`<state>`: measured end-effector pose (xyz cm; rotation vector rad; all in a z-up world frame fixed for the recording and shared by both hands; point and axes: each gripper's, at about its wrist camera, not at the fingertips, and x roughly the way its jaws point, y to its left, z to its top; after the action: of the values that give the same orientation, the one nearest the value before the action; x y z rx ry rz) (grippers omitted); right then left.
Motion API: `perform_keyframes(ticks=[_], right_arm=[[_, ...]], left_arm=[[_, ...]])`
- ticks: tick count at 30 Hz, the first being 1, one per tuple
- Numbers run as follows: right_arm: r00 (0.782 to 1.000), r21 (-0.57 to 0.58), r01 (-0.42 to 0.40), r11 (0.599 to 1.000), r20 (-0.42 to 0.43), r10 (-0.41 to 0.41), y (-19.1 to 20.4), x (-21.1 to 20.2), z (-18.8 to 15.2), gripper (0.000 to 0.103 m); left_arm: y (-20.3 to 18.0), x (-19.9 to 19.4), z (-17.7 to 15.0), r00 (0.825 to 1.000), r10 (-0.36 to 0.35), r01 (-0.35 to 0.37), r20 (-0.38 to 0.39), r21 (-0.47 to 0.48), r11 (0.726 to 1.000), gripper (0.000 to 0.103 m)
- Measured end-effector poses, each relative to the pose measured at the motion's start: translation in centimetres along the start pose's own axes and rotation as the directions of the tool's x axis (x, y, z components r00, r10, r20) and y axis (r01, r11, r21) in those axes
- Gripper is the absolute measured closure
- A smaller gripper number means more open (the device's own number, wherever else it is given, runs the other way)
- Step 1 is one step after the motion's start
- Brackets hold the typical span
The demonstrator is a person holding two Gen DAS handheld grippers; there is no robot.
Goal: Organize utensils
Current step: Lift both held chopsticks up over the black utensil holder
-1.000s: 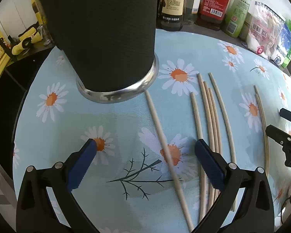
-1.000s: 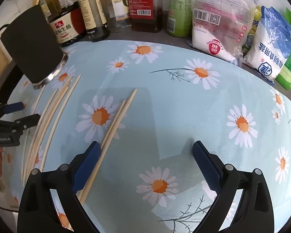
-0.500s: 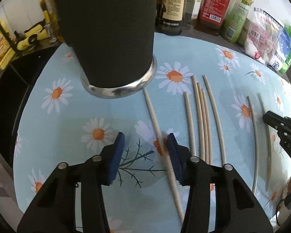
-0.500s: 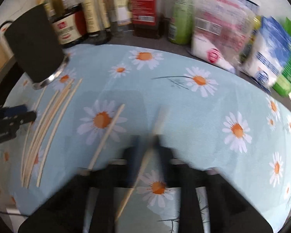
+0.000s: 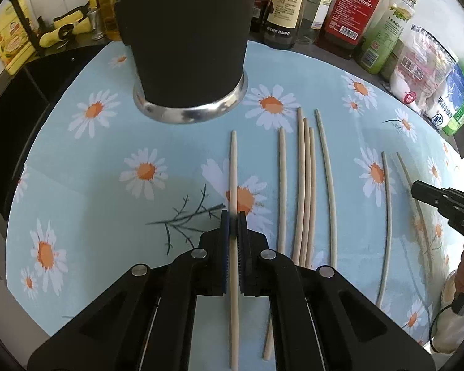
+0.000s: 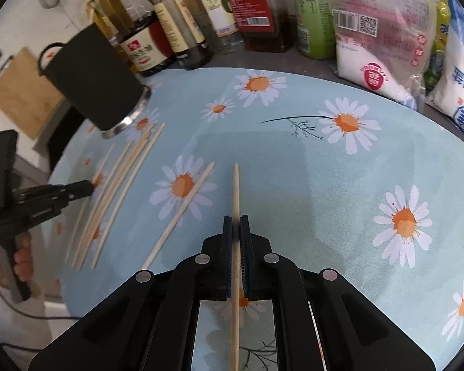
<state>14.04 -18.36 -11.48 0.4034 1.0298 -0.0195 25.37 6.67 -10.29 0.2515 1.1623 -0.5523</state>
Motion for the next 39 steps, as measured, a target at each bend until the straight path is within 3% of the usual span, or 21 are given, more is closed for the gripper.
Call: perform_keyframes(ticks=[8, 14, 24, 34, 39], right_arm=[[0.998, -0.117, -0.055, 0.992, 0.023, 0.058, -0.2, -2.5, 1.0, 0.098], [0.999, -0.173, -0.017, 0.985, 0.046, 0.026, -0.3, -3.3, 2.0, 0.098], [0.987, -0.227, -0.056, 0.972, 0.133, 0.088, 2.5, -4.5, 7.1, 0.098], [0.941, -0.353, -0.168, 0.921, 0.221, 0.256, 9.0, -5.7, 11.8, 0.098], [0.901, -0.408, -0.208, 0.889, 0.272, 0.336, 12.2, -6.3, 13.9, 0.098]], left_arm=[[0.1, -0.8, -0.6, 0.997, 0.081, -0.081, -0.011, -0.074, 0.994, 0.098], [0.0, -2.5, -0.9, 0.994, 0.106, -0.103, 0.034, -0.074, 0.992, 0.098], [0.8, -6.2, 1.1, 0.983, 0.148, -0.139, 0.107, -0.092, 0.986, 0.098], [2.1, -10.5, 3.3, 0.959, 0.215, -0.198, 0.182, -0.107, 0.974, 0.098], [2.2, -13.3, 4.6, 0.919, 0.297, -0.272, 0.260, -0.126, 0.954, 0.098]])
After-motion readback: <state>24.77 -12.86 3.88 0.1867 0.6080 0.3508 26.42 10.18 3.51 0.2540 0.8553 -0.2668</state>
